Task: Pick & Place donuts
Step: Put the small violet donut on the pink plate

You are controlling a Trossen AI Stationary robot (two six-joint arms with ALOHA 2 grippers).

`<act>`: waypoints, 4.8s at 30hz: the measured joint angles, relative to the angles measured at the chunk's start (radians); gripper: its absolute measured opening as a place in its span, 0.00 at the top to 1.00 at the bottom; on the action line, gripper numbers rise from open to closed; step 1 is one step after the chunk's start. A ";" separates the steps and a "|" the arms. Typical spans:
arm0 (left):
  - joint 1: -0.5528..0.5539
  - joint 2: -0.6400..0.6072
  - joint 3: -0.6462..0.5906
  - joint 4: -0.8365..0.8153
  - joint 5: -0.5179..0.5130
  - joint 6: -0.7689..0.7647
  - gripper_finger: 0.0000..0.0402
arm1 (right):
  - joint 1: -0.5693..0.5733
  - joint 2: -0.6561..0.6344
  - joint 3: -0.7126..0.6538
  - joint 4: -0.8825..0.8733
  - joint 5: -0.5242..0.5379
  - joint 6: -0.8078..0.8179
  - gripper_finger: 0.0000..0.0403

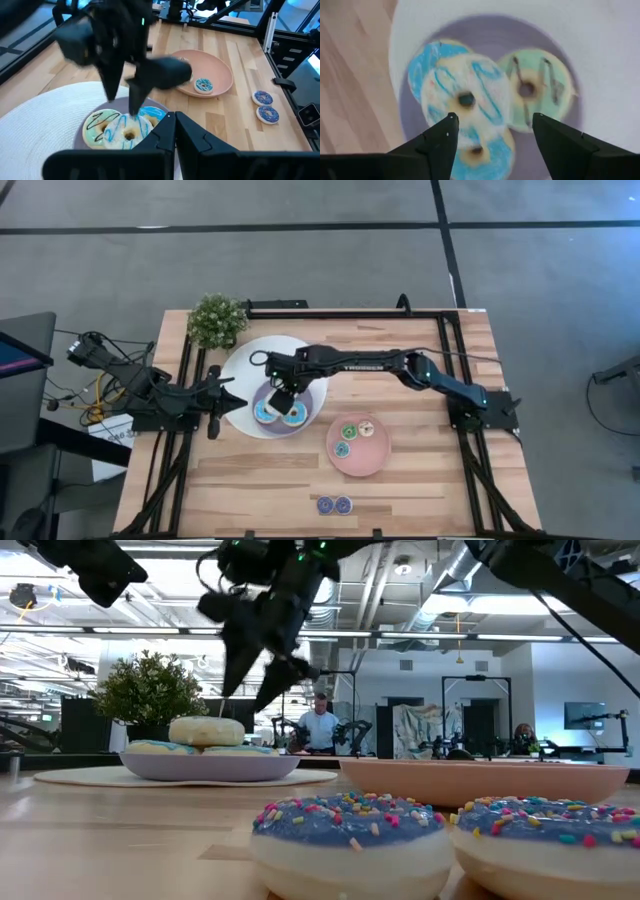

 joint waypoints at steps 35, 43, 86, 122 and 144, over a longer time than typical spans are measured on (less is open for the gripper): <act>0.000 0.004 0.000 0.048 0.122 -0.001 1.00 | 0.303 -0.203 -0.001 -0.318 0.176 0.147 0.39; 0.000 0.197 0.000 0.266 0.222 0.143 1.00 | 0.359 -0.202 -0.074 -0.317 0.181 0.166 0.43; -0.001 0.597 0.000 0.619 0.411 0.252 1.00 | 0.848 -0.604 -1.078 0.507 0.239 1.040 0.47; -0.004 0.596 0.000 0.507 0.445 0.317 1.00 | 0.737 -0.265 -0.623 0.230 0.153 0.218 0.36; -0.002 0.596 0.000 0.500 0.385 0.397 1.00 | 0.721 -0.240 -0.706 0.393 0.177 0.000 0.09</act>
